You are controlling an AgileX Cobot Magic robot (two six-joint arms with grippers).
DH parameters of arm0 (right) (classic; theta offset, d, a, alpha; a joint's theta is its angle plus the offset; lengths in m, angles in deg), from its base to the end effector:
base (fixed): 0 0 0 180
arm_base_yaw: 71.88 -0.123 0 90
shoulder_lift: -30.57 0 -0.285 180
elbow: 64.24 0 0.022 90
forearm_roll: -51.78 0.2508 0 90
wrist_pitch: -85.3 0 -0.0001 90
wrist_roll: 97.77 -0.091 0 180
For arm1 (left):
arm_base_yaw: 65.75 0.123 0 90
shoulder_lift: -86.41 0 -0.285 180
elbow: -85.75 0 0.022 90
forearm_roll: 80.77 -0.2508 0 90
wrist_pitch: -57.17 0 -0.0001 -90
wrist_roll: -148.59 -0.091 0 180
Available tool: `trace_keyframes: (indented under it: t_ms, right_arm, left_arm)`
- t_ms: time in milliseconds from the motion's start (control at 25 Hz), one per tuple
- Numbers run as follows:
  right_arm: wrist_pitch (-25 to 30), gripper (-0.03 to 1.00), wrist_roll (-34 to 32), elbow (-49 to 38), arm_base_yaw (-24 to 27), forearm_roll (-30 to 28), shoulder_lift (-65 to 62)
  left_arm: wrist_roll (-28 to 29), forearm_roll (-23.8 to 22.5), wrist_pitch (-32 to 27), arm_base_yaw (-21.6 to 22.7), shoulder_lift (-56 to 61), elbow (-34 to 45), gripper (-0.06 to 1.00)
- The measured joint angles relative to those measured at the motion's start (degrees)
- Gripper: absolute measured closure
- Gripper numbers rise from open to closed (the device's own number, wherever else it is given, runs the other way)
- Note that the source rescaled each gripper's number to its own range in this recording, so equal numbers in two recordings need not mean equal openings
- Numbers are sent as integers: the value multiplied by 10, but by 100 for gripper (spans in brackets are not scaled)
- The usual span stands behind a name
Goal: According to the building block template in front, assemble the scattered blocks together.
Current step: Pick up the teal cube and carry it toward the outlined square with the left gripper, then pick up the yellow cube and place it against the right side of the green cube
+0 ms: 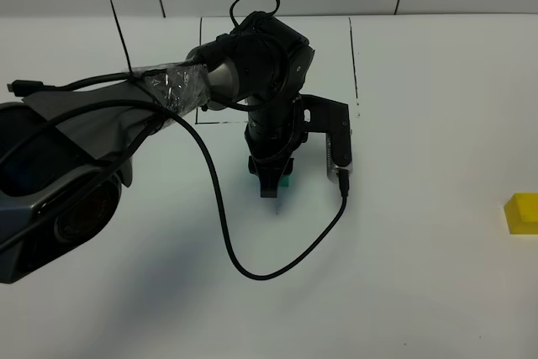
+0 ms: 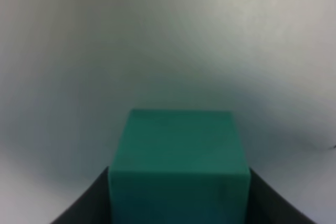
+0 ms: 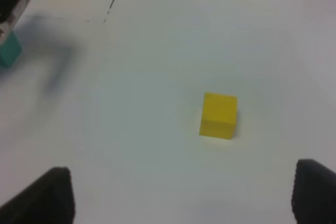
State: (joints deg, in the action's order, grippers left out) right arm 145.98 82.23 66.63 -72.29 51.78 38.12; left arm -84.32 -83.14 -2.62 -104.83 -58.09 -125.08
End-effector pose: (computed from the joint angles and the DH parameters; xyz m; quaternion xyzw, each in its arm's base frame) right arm -0.0043 0.0000 0.2747 -0.0031 0.8543 0.0019 0.5198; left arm 0.3753 -0.3006 0.1176 0.7245 0.6867 0.0252 0.0544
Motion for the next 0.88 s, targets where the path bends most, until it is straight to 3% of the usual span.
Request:
trace_keyframes:
  t_ms: [80,280,360,640,880]
  right_arm:
    - [0,8,0,0,0,0,0]
    - [0,8,0,0,0,0,0]
    - [0,8,0,0,0,0,0]
    - [0,8,0,0,0,0,0]
    - [0,8,0,0,0,0,0]
  left_arm:
    - [1,0,-9,0,-4,0,74]
    - [30,1,-20,0,13,-6,11]
    - [39,1,-26,0,31,-8,-2]
    - [138,-19,-38,19,85,-10,-5]
    - [279,-21,-57,123,137,1,-4]
